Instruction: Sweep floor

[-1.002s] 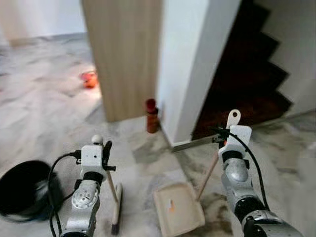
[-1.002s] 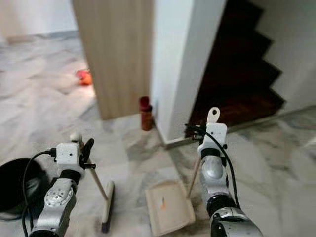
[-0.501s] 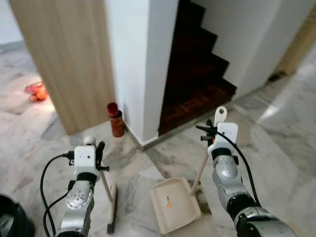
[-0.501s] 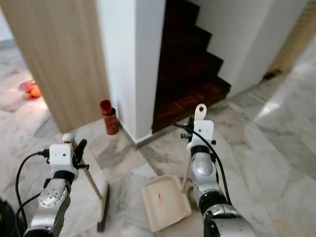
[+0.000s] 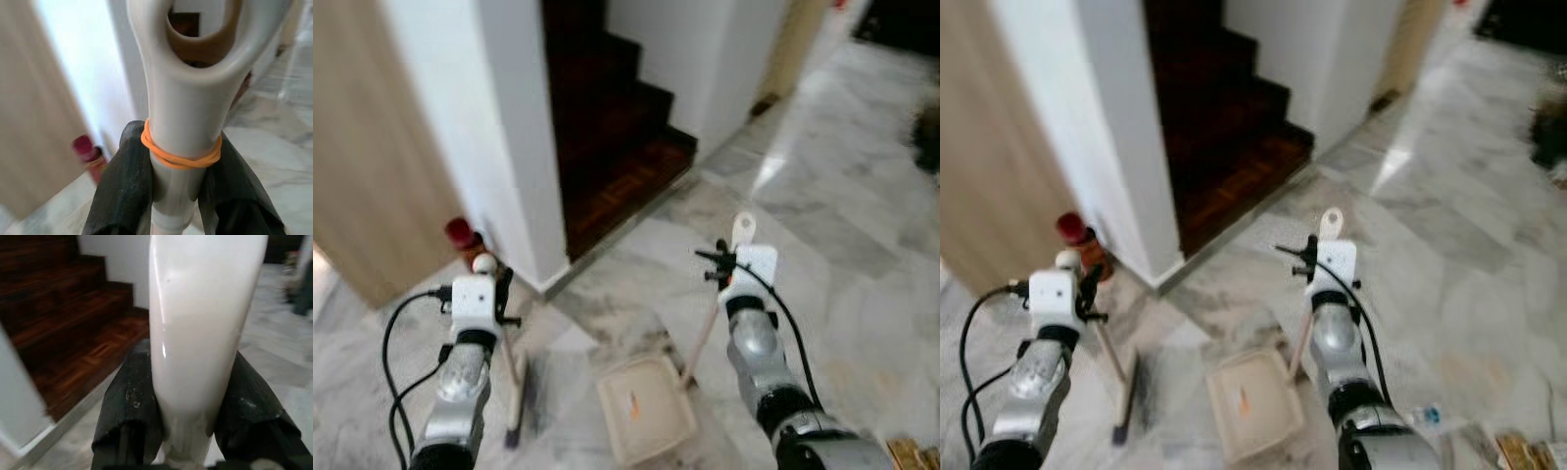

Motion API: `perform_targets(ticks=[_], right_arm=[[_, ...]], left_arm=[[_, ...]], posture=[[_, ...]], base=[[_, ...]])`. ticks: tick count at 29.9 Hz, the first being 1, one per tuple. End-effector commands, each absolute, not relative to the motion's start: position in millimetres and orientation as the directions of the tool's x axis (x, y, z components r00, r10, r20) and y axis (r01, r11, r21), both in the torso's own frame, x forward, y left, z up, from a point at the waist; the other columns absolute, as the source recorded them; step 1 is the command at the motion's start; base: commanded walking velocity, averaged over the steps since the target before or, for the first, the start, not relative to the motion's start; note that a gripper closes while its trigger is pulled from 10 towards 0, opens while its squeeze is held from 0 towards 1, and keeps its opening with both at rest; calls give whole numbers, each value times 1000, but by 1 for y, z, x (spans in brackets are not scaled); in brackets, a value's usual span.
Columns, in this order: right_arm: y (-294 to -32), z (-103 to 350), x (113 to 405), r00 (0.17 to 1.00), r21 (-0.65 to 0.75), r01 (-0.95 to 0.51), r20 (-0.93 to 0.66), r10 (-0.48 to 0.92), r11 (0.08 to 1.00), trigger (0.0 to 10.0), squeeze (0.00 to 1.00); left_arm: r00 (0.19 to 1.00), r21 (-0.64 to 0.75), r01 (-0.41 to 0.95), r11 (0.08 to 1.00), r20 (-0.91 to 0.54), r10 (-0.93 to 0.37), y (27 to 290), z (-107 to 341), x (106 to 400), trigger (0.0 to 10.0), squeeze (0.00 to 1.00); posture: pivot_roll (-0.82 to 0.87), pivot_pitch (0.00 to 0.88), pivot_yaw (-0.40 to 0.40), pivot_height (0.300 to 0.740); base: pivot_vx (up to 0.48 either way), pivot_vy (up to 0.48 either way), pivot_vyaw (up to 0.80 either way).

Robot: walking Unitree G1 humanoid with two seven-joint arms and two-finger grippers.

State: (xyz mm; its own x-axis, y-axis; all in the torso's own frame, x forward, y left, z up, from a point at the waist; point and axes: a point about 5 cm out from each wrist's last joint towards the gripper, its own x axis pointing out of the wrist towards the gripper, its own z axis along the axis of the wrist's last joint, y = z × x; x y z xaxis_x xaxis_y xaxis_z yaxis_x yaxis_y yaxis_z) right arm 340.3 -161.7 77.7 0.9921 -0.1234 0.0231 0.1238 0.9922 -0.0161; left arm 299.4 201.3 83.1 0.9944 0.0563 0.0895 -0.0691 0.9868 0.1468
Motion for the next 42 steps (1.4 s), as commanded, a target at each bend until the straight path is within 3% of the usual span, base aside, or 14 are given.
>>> perform_targets(ticks=[1,42], right_arm=[[-157,90,347,991,-22,111,77,-109,994,10000,0],[-159,87,344,991,-28,116,69,-114,993,10000,0]], left_arm=[[990,138,-70,988,133,51,201,91,302,10000,0],[990,126,-57,990,139,40,192,91,301,10000,0]], posture=[[82,9,-1,740],[72,53,-13,740]], base=[[0,0,-781],[0,0,-783]])
